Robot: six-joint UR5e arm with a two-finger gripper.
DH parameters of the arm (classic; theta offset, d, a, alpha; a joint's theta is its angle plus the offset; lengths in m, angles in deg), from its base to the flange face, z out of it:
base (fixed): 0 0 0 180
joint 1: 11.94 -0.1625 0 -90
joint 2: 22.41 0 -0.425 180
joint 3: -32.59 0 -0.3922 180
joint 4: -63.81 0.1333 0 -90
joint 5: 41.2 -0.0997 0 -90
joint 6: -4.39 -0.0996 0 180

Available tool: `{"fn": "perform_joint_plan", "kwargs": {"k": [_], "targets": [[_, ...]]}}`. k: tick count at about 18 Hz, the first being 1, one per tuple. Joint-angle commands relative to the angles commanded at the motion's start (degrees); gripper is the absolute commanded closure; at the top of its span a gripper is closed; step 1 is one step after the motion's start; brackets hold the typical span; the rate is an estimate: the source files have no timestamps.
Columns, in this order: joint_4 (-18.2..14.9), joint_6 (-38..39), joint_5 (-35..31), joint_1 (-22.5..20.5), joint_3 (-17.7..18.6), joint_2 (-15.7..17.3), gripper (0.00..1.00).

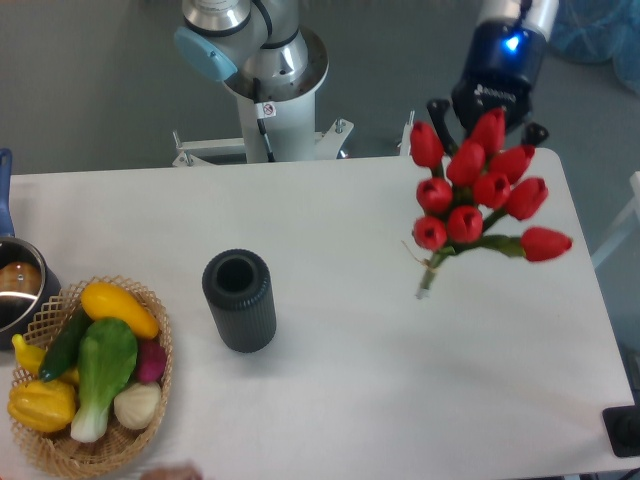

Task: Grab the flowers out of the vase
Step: 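Carry the tulip bunch away from the vase and hold it raised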

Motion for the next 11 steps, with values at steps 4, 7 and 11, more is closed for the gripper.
{"fn": "perform_joint_plan", "kwargs": {"k": [4,7,11], "targets": [[-5.1,-2.9,-10.7,2.2,-3.3,-0.5,1.0],[-12.3,-2.9,-19.0,4.4,-7.8,-1.0,1.0],[-18.3,-3.5,-31.1,10.5,-14.4,-4.6,1.0]]}}
